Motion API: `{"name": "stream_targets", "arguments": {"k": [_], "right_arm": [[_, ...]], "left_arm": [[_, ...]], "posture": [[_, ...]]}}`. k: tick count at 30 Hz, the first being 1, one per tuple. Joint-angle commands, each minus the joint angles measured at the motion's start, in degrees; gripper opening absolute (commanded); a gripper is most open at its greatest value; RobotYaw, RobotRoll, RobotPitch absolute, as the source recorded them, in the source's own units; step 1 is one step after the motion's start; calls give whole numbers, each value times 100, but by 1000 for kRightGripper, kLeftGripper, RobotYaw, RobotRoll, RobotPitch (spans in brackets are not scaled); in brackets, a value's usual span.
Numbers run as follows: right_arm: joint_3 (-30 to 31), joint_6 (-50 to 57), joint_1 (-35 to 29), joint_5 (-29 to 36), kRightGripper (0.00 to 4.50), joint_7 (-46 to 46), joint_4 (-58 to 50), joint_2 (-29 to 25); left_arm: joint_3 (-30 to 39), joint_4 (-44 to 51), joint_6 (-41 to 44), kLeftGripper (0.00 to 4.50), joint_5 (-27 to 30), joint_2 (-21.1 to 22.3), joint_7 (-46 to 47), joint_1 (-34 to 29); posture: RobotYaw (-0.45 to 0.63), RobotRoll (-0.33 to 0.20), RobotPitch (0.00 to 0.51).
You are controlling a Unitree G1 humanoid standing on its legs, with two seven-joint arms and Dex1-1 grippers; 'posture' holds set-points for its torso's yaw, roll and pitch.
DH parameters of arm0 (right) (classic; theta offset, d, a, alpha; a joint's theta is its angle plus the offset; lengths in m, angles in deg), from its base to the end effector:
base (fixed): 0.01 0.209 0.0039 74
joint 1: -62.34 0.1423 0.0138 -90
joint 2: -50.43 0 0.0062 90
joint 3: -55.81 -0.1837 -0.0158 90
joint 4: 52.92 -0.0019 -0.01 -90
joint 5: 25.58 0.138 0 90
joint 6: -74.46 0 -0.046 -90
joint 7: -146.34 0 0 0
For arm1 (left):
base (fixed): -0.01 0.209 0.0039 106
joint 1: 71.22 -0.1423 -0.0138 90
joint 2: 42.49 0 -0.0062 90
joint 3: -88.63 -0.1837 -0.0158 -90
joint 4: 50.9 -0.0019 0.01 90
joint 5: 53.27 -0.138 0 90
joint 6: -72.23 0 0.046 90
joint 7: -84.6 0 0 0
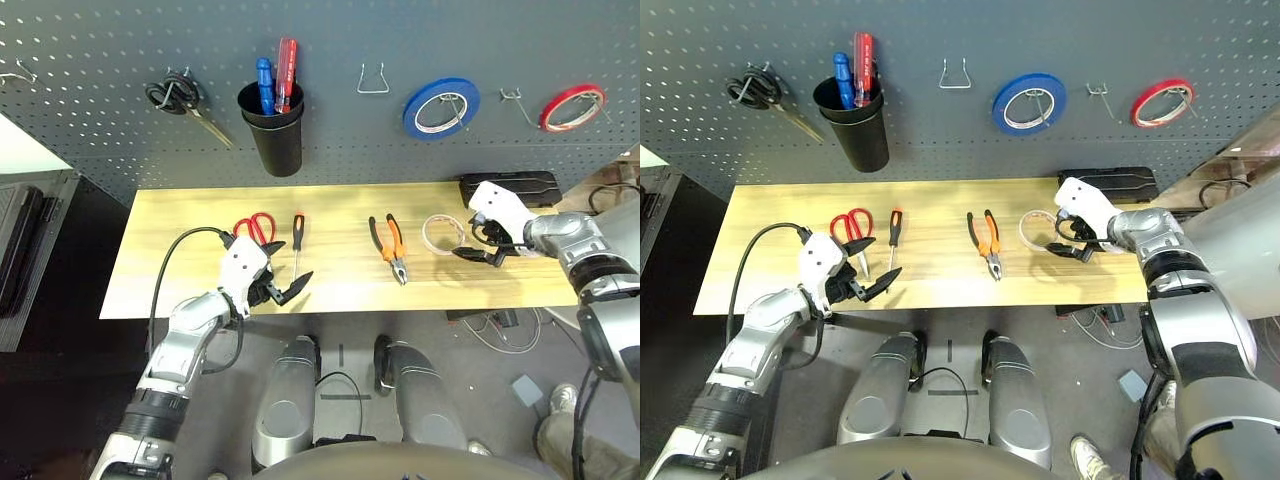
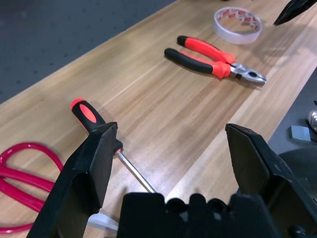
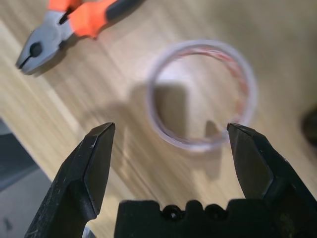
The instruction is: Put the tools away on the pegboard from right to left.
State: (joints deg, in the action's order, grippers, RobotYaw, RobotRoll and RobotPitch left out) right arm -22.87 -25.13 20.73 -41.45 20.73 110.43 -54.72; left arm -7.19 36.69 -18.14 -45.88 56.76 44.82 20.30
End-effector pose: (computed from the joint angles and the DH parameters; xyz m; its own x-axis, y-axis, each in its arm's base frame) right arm 0.3183 -0.2740 0.0868 0.5013 0.4292 -0.7513 -0.8121 0.5331 -0.2373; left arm 0.2079 0.2140 0.0530 0.7044 -0.6698 -0.2348 0.7094 0.6745 0.2043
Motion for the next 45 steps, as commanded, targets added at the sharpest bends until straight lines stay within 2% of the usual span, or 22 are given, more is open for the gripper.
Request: {"name": "stream_targets", "arguments": {"k": [1, 10, 14, 21, 22, 23, 32, 45], "right_arm": [[208, 148, 37, -246, 4500, -150, 179, 105], [497, 592, 69, -621, 4500, -520, 340, 406], [498, 726, 31, -688, 3217, -686, 361, 437], [414, 706, -51, -679, 491, -1014, 344, 393], [397, 686, -70, -666, 158, -1054, 340, 379], [366, 658, -91, -639, 49, -1099, 329, 362], [-7, 203, -393, -330, 49, -1642, 130, 155], [-607, -1298, -1598, 220, 49, -2907, -774, -68]], "left_arm": [[-116, 224, 47, 4460, -98, 52, -25, -227], [-59, 706, 250, 4460, -136, 105, 100, -585], [-38, 807, 301, 4500, -140, 109, 149, -666], [-63, 759, 318, 4500, -157, 104, 163, -603], [-70, 730, 307, 4500, -162, 107, 150, -573], [-77, 699, 296, 4500, -166, 106, 137, -533], [-135, 611, 219, 4500, -138, 90, 52, -323], [-2, 1268, 90, 4500, 391, -141, 1, -315]], "posture": [[355, 0, 295], [405, 0, 311], [413, 0, 310], [392, 0, 303], [390, 0, 302], [385, 0, 300], [368, 0, 285], [350, 0, 248]]}}
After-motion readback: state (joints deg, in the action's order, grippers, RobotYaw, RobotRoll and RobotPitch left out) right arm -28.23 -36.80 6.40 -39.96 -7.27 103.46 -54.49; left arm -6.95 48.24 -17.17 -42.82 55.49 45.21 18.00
